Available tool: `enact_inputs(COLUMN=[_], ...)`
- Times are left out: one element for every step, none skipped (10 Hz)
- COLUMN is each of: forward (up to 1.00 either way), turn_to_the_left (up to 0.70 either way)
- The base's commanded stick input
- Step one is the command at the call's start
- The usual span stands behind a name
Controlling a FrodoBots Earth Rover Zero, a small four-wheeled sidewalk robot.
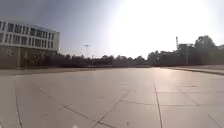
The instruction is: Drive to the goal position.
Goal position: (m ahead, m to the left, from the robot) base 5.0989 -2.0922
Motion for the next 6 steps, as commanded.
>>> enact_inputs(forward=[0.07,0.06,0.07,0.07,0.07,0.07], turn_to_the_left=[0.0,0.01,0.0,0.0,0.01,0.01])
